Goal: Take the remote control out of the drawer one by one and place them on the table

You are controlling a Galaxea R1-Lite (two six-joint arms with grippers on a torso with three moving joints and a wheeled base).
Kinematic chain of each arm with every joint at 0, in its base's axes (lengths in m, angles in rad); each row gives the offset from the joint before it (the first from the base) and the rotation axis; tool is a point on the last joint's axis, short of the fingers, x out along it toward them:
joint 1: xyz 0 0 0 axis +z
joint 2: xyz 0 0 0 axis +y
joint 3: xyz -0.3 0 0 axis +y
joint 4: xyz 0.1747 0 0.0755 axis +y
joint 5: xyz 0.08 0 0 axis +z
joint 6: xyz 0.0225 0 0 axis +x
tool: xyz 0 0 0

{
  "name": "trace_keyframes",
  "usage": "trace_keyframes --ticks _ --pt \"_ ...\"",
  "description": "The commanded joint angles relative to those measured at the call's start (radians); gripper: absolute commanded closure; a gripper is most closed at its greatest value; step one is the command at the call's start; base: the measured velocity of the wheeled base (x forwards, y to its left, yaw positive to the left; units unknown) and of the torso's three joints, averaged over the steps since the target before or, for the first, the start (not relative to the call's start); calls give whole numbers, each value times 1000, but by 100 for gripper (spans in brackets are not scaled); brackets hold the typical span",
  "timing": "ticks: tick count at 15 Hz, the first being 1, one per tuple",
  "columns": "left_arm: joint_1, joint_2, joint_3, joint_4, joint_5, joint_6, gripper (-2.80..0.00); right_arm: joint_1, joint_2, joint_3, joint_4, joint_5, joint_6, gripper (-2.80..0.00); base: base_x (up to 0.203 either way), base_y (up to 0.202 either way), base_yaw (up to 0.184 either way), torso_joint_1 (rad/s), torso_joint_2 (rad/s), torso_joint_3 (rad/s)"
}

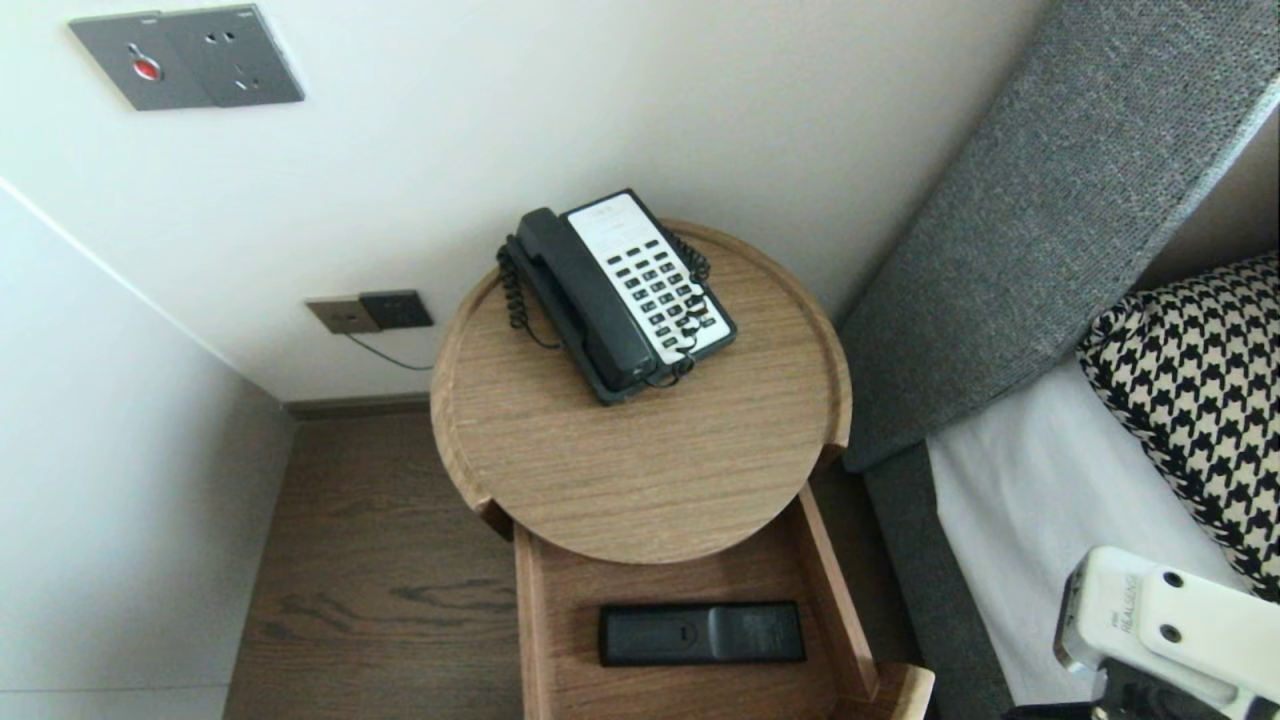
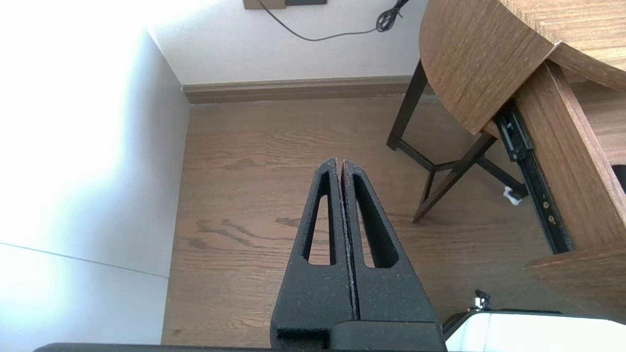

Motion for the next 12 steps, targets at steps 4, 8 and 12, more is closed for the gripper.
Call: trace_keyframes --ticks 4,8,12 --pt "0 1 0 0 0 0 0 0 -106 131 -64 4 -8 0 0 0 0 0 0 0" --pt "0 1 0 0 0 0 0 5 -42 52 -59 3 -8 -280 0 0 0 0 0 0" --pt "0 1 0 0 0 0 0 18 23 -2 -56 1 -8 -280 0 0 0 0 0 0"
